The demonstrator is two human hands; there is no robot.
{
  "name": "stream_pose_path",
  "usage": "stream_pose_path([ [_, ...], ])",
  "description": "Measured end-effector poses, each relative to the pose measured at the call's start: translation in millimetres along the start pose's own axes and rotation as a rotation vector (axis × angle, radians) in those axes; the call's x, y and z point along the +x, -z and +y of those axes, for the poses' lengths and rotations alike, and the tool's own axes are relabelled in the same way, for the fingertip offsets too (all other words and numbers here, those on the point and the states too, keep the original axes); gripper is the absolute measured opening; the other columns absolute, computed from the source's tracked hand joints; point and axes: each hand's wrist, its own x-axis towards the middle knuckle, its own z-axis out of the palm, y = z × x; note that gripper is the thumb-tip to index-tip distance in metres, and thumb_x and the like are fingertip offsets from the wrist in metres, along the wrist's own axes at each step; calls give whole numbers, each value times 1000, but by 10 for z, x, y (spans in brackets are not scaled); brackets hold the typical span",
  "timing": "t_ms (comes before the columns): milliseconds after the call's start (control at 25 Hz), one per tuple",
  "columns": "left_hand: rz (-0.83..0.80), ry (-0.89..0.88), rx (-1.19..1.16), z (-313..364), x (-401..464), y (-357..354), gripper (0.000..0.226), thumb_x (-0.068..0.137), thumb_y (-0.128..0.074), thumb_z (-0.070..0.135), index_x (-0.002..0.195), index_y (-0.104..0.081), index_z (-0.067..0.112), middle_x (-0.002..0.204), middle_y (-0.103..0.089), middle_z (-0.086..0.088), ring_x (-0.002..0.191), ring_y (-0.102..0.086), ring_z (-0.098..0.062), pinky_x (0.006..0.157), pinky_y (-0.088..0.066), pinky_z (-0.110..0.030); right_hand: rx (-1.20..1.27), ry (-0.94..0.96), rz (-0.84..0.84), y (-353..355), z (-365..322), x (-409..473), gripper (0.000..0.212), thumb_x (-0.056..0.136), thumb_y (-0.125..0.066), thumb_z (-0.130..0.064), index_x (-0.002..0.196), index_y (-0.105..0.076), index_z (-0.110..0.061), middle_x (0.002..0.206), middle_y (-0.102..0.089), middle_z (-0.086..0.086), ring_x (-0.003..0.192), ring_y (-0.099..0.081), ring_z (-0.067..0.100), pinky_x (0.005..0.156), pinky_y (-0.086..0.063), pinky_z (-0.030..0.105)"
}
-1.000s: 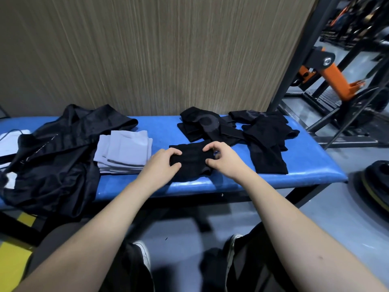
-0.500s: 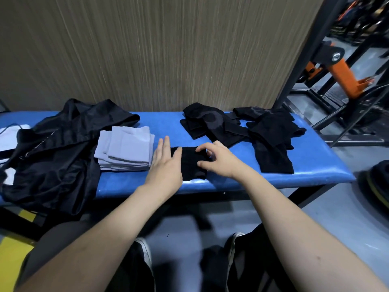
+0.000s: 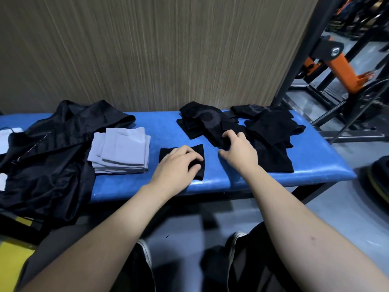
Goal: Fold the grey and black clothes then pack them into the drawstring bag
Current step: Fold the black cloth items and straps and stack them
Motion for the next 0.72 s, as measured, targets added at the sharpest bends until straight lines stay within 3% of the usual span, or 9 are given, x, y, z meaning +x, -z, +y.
stream_pose_path([
  [320,-95,-30,69,-112,16,-109,37,93,-61,41,129,-55,37,132,-43,15,123,-41,-11,105,-36,-32,5,-75,186,-40,-167,56,25,93,-51,-24,116,-62,-22,105,-53,5,74,-47,23,63,-35,31],
  [520,45,41,-50,-85,88,-72,35,98,-55,36,132,-53,31,128,-53,9,121,-45,-15,104,-30,-30,253,26,362,182,-285,-37,18,94,-52,-22,108,-63,-18,102,-47,2,65,-53,25,62,-45,34],
  [720,142,139,-225,130,320,-88,65,95,-60,30,150,-27,34,116,-63,7,111,-56,-19,100,-43,-39,339,133,426,339,-247,-247,11,92,-58,-21,101,-63,-22,105,-45,-1,62,-55,19,64,-52,37],
])
